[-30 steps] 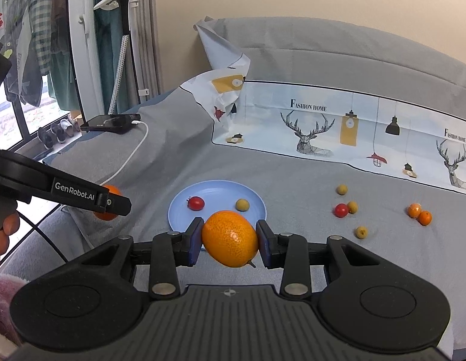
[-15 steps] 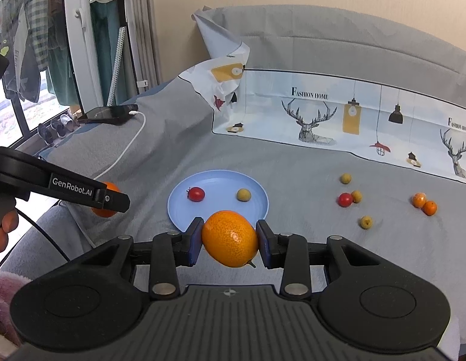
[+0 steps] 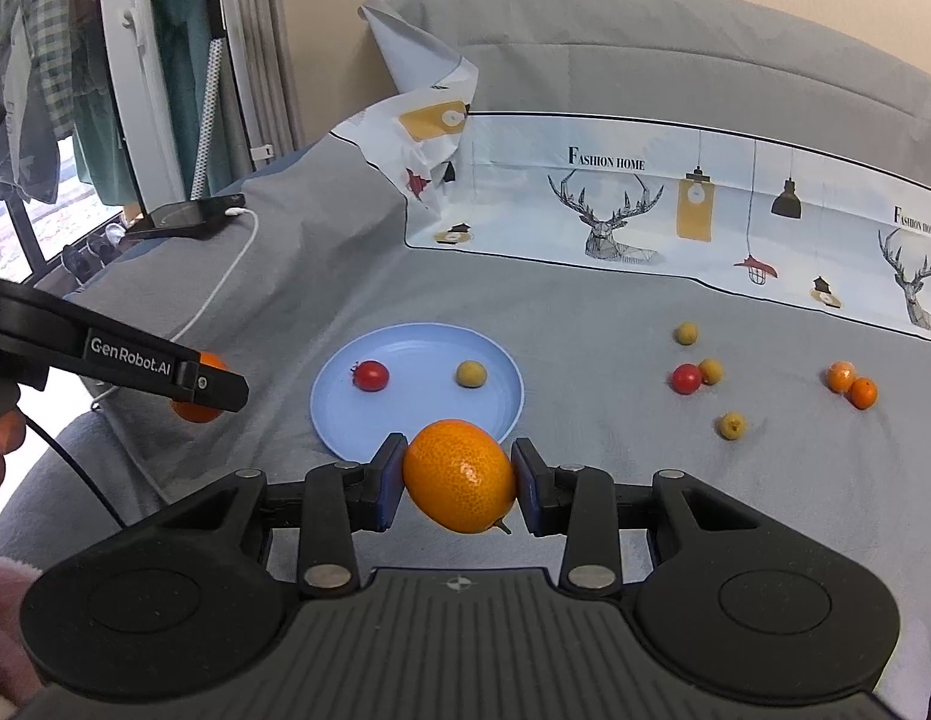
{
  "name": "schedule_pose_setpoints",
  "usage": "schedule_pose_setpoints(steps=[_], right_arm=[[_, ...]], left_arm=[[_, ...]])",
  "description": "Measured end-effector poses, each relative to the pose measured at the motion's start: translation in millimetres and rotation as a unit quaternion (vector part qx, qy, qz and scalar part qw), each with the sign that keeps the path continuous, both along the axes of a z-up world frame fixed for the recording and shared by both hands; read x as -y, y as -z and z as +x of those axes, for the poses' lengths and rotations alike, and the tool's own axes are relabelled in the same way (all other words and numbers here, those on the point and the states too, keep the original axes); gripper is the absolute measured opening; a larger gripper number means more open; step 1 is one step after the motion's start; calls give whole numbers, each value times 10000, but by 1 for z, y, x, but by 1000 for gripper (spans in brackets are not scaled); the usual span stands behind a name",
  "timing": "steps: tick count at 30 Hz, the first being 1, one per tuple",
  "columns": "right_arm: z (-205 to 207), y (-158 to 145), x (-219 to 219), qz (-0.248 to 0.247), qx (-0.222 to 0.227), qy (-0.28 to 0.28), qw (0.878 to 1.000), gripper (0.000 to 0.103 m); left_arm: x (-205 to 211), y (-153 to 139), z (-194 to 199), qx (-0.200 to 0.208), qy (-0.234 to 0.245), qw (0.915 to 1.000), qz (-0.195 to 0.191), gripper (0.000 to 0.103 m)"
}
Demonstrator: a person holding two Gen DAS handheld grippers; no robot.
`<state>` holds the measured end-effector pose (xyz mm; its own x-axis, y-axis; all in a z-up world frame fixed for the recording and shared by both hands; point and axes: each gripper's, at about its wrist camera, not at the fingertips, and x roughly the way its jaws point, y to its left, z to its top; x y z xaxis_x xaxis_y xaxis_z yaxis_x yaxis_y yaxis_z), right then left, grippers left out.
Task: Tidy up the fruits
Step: 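Carry both tangerines over the blue plate with both tools, then open the left tool over the plate while the right tool releases its tangerine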
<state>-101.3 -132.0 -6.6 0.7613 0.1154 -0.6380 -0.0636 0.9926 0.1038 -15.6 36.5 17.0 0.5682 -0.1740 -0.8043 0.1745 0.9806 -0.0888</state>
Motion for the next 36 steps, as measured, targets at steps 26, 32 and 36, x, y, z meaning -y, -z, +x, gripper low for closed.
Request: schedule_pose_setpoints(steps=[26,32,36], right_arm=[[130,77,-10,-60,-611,-344,9975,40],[153,99,-11,-118,-820,-375,9959,40],[165,106,-14,-158,-900,-486,9946,40]], left_arm=[[39,76,119,-469,-23,9979,438,41],[41,96,138,-579,-75,9967,557,41],[41,105,147,-625,-118,9957,666,42]])
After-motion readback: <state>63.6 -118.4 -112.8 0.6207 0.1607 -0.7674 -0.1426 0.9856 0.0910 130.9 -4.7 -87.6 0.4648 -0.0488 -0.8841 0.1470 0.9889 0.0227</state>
